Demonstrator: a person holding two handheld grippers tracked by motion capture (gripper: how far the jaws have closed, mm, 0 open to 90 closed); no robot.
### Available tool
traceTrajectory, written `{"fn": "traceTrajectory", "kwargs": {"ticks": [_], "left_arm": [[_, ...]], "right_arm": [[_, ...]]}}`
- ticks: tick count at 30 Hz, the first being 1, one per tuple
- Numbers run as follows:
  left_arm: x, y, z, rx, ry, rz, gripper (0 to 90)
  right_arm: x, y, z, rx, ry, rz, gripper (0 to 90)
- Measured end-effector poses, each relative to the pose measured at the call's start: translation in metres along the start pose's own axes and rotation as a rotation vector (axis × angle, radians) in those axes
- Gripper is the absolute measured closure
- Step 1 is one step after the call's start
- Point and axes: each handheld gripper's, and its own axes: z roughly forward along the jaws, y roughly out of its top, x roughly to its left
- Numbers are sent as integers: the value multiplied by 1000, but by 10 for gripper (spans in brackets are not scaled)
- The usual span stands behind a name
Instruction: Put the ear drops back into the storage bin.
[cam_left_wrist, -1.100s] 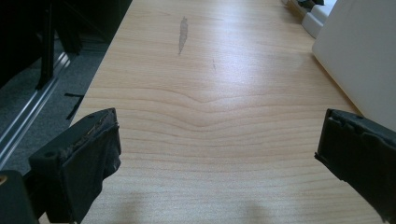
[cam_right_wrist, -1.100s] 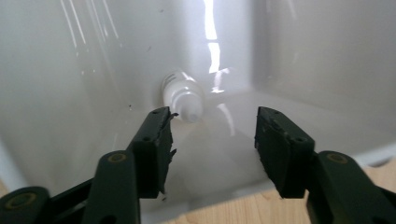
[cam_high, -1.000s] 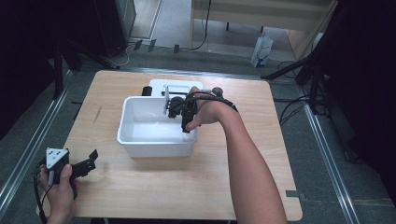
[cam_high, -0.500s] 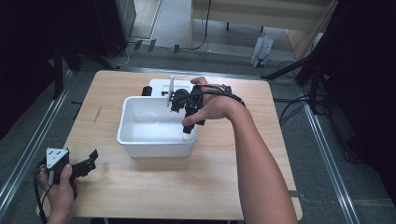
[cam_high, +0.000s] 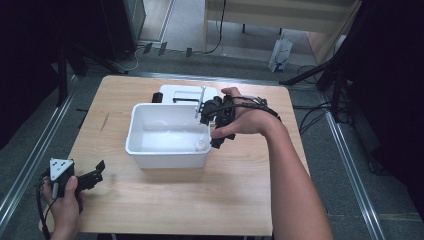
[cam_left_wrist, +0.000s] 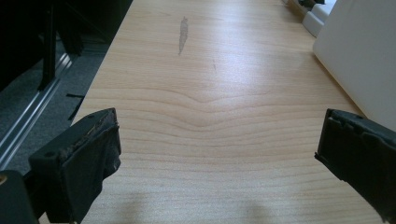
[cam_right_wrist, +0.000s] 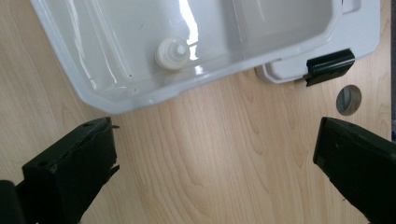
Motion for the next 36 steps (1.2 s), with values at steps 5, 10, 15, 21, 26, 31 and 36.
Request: {"fn": "traceTrajectory", "kwargs": {"ticks": [5, 10, 15, 21, 26, 31, 36], "left_arm": [[0, 0, 0, -1, -1, -1, 3], [0, 0, 0, -3, -1, -2, 3], [0, 0, 0, -3, 0, -3, 3], [0, 0, 0, -1, 1, 1, 3], [0, 0, 0, -3, 2, 2, 3], [0, 0, 0, -2, 3, 1, 3], [-1, 0, 0, -4, 7, 15, 3]], "right_arm": [[2, -17, 0, -6, 1, 30, 0], [3, -34, 3, -10, -3, 47, 0], [5, -52, 7, -11, -1, 75, 0], [6, -73, 13, -5, 2, 101, 0], [10, -92, 20, -10, 7, 137, 0], [16, -113, 32, -3, 11, 181, 0], [23, -135, 43, -14, 6, 236, 0]]}}
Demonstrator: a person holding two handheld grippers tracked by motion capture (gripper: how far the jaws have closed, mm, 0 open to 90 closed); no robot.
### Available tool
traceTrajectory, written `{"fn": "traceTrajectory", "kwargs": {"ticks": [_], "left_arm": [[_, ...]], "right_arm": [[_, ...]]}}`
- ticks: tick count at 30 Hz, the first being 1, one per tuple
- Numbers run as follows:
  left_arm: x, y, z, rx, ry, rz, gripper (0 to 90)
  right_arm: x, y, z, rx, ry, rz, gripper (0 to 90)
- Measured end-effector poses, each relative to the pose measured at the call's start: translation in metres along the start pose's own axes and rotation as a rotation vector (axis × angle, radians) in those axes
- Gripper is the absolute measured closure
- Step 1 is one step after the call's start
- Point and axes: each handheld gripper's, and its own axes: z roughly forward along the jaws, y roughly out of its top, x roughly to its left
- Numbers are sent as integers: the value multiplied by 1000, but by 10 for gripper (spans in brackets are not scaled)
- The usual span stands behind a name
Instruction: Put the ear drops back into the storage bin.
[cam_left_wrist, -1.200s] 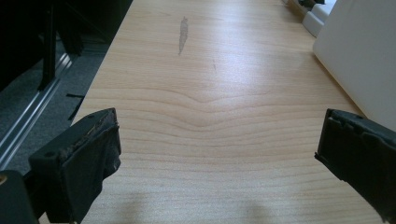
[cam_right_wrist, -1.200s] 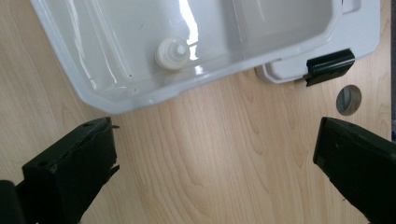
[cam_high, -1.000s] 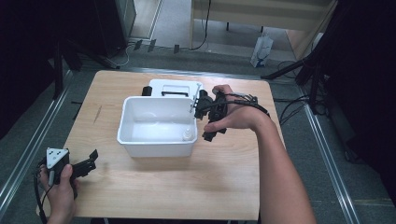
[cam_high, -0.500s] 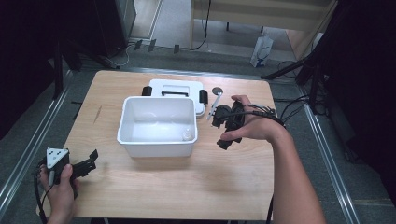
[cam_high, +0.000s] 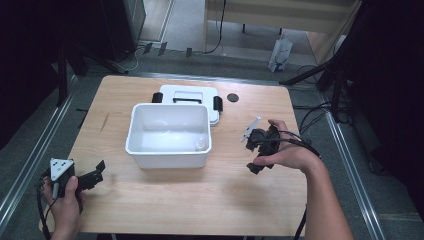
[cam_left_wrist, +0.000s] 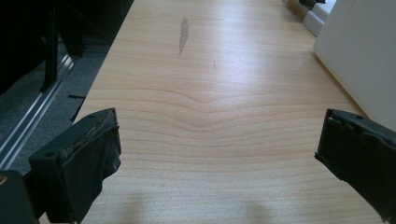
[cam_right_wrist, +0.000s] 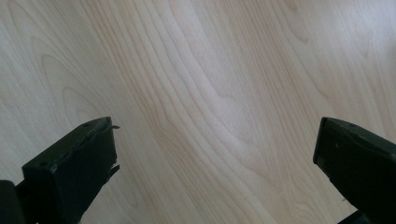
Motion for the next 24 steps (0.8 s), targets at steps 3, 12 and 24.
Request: {"fn": "traceTrajectory", "kwargs": {"ticks": [3, 12, 24], "left_arm": [[0, 0, 0, 3, -1, 3, 3], [-1, 0, 0, 4, 2, 2, 3], [-3, 0, 0, 2, 9, 23, 3]], "right_arm": [[1, -14, 5, -16, -11, 36, 0], [3, -59, 18, -102, -54, 156, 0], [19, -125, 39, -336, -97, 321, 0]]}}
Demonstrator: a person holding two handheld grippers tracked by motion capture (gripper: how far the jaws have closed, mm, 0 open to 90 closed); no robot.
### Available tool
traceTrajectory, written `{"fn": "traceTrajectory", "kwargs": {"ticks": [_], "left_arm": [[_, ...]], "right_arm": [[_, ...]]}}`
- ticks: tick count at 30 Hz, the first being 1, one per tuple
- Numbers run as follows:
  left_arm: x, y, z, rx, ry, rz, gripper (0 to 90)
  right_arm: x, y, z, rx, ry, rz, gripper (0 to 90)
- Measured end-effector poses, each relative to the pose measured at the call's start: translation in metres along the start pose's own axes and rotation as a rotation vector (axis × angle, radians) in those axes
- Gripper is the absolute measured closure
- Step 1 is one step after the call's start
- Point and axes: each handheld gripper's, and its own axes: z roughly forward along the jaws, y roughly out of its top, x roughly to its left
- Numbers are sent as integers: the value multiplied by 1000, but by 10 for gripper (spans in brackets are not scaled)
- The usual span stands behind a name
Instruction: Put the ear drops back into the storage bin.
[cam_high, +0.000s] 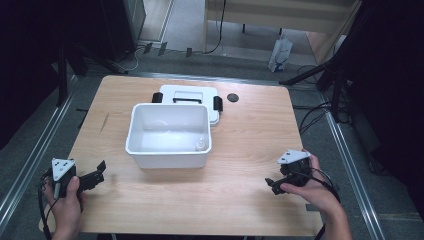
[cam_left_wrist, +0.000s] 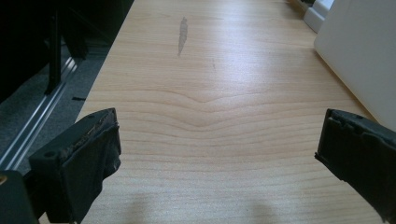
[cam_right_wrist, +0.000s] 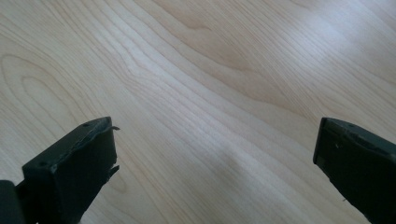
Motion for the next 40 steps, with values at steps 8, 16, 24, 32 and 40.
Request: {"fn": "traceTrajectory", "kwargs": {"ticks": [8, 16, 24, 32, 40], "left_arm": [[-1, 0, 0, 4, 5, 6, 3], [-1, 0, 0, 1, 12, 1, 3], [-1, 0, 0, 3, 14, 2, 3], [-2, 0, 1, 13, 13, 11, 3], [-1, 0, 1, 14, 14, 3, 3]], "right_arm": [[13, -47, -3, -155, -13, 124, 0], [8, -88, -13, -290, -5, 306, 0], [5, -103, -8, -368, -59, 404, 0], [1, -107, -7, -383, -67, 478, 0], [-1, -107, -5, -350, -85, 526, 0]]}}
